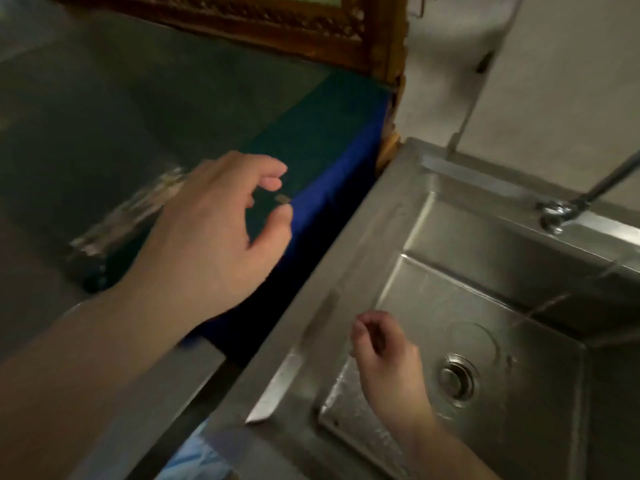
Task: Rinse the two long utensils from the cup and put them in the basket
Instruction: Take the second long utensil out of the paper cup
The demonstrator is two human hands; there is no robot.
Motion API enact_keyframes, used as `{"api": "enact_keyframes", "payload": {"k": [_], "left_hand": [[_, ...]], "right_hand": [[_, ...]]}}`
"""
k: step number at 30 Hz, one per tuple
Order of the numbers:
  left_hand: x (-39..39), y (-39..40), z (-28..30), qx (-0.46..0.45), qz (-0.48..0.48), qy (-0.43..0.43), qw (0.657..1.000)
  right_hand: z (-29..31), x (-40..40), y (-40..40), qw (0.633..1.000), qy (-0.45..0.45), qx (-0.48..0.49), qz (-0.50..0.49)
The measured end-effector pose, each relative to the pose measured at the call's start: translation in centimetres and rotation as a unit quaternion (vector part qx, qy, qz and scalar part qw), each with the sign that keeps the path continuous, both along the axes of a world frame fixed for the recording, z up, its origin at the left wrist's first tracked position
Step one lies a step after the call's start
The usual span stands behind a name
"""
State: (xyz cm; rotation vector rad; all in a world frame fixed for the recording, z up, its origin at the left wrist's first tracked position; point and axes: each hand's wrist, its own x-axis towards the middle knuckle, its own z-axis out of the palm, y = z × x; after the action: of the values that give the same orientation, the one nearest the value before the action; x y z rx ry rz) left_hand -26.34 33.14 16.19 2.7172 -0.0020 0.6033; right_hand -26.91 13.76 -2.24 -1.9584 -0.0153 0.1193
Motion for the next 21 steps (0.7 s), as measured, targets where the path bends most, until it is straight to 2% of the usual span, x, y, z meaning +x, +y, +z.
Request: {"api": "enact_keyframes", "payload": {"k": [5,10,13,15,18,21], "left_hand": [[-6.8,10.0,1.2,-0.005,0.081,-0.013,0.997],[-11.4,18.9,-2.4,-0.061,0.177,-0.027,0.982],[-13.2,22.6,-6.5,-0.099,0.217,0.019,0.971],[-14.0,24.4,-9.2,-0.118,0.224,0.066,0.965],[-14.9,25.6,-12.5,-0.116,0.200,0.200,0.952],[-15.6,26.5,-14.4,-0.114,0.158,0.239,0.951]], "right_hand": [[4.7,-1.0,10.0,0.995,-0.052,0.045,0.076],[6.9,-0.5,19.1,0.986,-0.019,0.047,0.160],[7.6,0.2,23.6,0.978,0.058,0.059,0.193],[8.1,0.6,26.0,0.974,0.084,0.031,0.208],[8.7,1.3,28.5,0.970,0.137,0.021,0.201],[9.3,1.8,30.2,0.968,0.163,0.073,0.176]]}}
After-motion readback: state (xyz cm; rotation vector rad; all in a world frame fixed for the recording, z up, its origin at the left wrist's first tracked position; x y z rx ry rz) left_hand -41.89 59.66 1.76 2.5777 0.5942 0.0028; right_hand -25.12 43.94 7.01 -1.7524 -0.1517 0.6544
